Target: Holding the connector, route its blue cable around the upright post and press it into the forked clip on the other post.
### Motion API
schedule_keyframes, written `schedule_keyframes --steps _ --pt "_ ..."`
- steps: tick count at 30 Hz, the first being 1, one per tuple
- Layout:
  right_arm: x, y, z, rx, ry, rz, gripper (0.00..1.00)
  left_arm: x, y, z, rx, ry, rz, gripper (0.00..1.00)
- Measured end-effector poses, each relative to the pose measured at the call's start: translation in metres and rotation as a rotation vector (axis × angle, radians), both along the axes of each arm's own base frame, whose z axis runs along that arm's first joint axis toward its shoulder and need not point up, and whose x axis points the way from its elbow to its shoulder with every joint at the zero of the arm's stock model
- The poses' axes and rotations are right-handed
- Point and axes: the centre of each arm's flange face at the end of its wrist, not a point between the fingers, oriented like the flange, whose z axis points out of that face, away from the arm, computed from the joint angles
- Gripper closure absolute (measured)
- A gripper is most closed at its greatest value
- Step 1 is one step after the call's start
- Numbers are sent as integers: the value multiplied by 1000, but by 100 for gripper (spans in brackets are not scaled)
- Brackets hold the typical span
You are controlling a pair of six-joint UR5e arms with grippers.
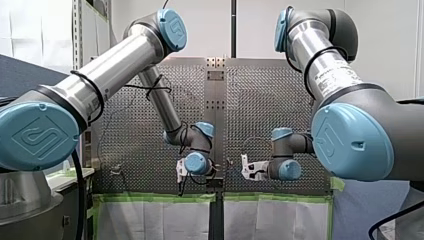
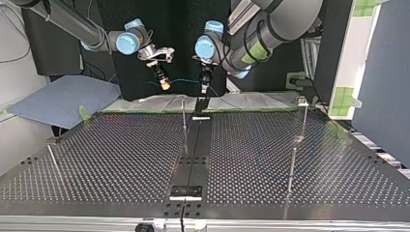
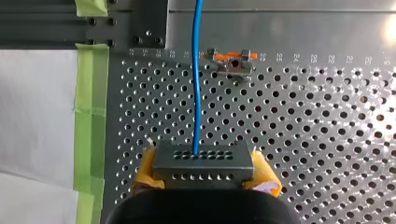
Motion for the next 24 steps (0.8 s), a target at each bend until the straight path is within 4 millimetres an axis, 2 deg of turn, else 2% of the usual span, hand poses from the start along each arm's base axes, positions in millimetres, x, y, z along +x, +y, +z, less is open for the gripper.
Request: schedule_keyframes --steps 9,10,11,12,13,14,15,16,17,18,19,24 --pt "1 1 0 0 -1 8 100 1 0 1 23 -18 -2 0" --pt "1 1 0 0 -1 8 100 2 0 1 24 -22 -1 5" --pt "1 1 0 0 -1 8 100 2 -1 1 24 -25 -1 19" --pt "1 1 0 0 -1 8 100 2 -1 2 24 -30 -1 19" --pt "1 0 0 0 -1 8 100 3 -2 2 23 -34 -1 41" --pt "0 0 0 0 -1 7 100 3 -2 2 22 -39 -2 56" --pt "0 0 0 0 -1 7 100 3 -3 3 20 -45 -3 56" --pt "0 0 0 0 -1 7 100 3 -4 3 19 -50 -5 78" --pt "0 0 0 0 -1 6 100 3 -5 3 17 -54 -6 90" --pt "0 0 0 0 -1 5 100 3 -6 4 15 -59 -7 90" --pt "-1 0 0 0 -1 4 100 3 -6 4 14 -62 -8 100" --pt "-2 -2 0 1 0 -1 100 4 -7 4 11 -67 -7 100"
